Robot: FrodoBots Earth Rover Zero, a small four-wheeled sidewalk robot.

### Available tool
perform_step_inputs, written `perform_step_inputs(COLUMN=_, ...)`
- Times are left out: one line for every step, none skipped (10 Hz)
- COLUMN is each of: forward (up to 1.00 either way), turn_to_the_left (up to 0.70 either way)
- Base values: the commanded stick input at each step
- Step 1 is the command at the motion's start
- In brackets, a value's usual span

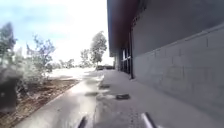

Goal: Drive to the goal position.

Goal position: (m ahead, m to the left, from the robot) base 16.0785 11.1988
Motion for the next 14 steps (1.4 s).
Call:
perform_step_inputs(forward=1.0, turn_to_the_left=0.0)
perform_step_inputs(forward=1.0, turn_to_the_left=0.0)
perform_step_inputs(forward=1.0, turn_to_the_left=0.0)
perform_step_inputs(forward=1.0, turn_to_the_left=0.0)
perform_step_inputs(forward=1.0, turn_to_the_left=0.0)
perform_step_inputs(forward=1.0, turn_to_the_left=0.0)
perform_step_inputs(forward=1.0, turn_to_the_left=0.0)
perform_step_inputs(forward=1.0, turn_to_the_left=0.0)
perform_step_inputs(forward=1.0, turn_to_the_left=0.0)
perform_step_inputs(forward=1.0, turn_to_the_left=0.0)
perform_step_inputs(forward=1.0, turn_to_the_left=0.0)
perform_step_inputs(forward=1.0, turn_to_the_left=0.0)
perform_step_inputs(forward=1.0, turn_to_the_left=0.0)
perform_step_inputs(forward=1.0, turn_to_the_left=0.0)
